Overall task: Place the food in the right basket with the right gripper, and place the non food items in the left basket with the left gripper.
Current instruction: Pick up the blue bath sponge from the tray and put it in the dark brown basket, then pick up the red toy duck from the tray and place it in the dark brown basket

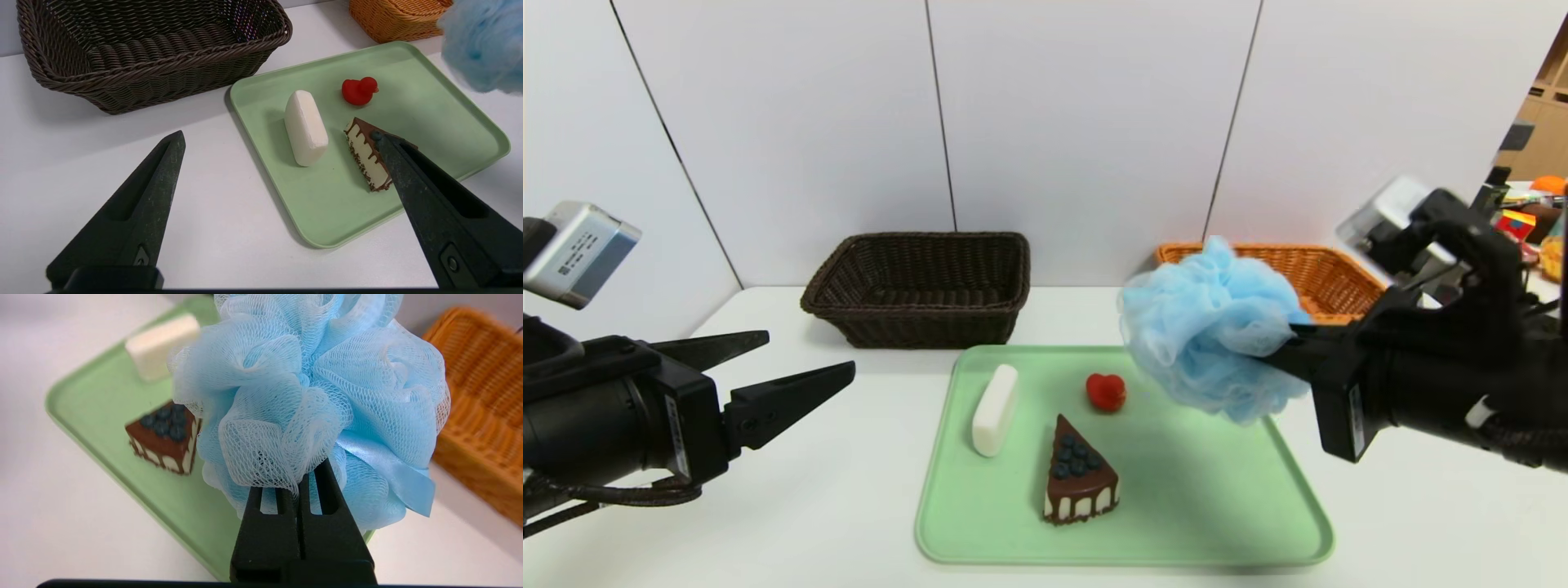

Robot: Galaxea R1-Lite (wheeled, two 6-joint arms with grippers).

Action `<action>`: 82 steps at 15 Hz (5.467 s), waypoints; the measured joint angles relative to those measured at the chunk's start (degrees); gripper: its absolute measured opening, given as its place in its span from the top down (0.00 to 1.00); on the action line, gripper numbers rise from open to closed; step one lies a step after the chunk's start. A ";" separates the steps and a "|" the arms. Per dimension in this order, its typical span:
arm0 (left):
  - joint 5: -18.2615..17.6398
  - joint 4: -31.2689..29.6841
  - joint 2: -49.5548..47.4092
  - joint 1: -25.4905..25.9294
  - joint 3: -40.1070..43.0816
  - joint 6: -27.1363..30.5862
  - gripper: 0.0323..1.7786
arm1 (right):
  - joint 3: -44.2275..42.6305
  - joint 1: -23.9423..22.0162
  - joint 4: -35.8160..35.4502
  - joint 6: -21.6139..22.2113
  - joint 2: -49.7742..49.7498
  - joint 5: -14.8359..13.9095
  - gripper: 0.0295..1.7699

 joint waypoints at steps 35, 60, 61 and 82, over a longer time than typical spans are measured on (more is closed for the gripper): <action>0.13 -0.20 -1.78 0.00 3.47 0.12 0.05 | -65.60 3.84 -16.20 -5.29 62.68 3.56 0.98; 0.40 -0.61 -1.89 0.00 4.47 0.12 0.05 | -24.48 3.19 -16.87 -12.35 33.00 5.51 0.08; 0.40 -0.63 -1.95 0.00 4.57 0.11 0.05 | -21.83 2.38 -16.92 -13.58 29.89 5.51 0.08; 0.30 -0.57 -3.30 -0.38 4.88 0.17 0.05 | -0.88 -2.93 -17.07 -12.92 17.73 5.40 0.04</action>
